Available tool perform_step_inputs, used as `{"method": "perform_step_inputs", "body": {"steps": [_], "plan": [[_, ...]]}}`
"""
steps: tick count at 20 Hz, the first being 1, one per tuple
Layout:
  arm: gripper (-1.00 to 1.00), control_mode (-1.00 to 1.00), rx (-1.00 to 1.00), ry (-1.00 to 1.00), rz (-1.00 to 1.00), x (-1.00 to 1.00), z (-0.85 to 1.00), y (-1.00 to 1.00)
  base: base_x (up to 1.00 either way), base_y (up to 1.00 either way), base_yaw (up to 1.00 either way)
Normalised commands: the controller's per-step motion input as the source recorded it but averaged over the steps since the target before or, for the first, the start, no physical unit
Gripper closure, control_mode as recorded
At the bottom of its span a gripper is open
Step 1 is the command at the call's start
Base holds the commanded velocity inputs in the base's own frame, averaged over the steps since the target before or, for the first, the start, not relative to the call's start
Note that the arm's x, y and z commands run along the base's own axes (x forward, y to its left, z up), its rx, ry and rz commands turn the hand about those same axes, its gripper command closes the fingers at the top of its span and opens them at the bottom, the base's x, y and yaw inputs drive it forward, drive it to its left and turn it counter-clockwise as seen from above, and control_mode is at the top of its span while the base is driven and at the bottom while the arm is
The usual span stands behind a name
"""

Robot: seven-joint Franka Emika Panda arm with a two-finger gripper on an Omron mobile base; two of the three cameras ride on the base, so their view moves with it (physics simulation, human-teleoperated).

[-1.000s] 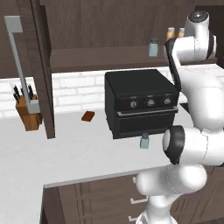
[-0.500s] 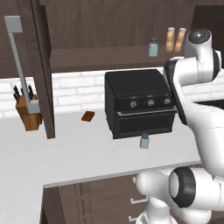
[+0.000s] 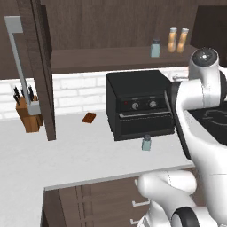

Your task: Put the shaker and condiment bottle from the counter next to their counterparts in the cabinet.

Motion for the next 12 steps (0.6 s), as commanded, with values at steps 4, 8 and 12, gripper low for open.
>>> {"method": "perform_step_inputs", "body": {"steps": [4,8,12], "plan": [[-1.0,-1.0,-0.04,0.0,0.08,-0.39,-0.41,0.19,0.0,0.0,0.0],[-1.0,-1.0,0.0,-0.03,0.11,-0.36,-0.4,0.2,0.0,0.0,0.0],[-1.0,-1.0,-0.05,-0.01,0.14,-0.23,-0.41,0.28,0.0,0.0,0.0]]}}
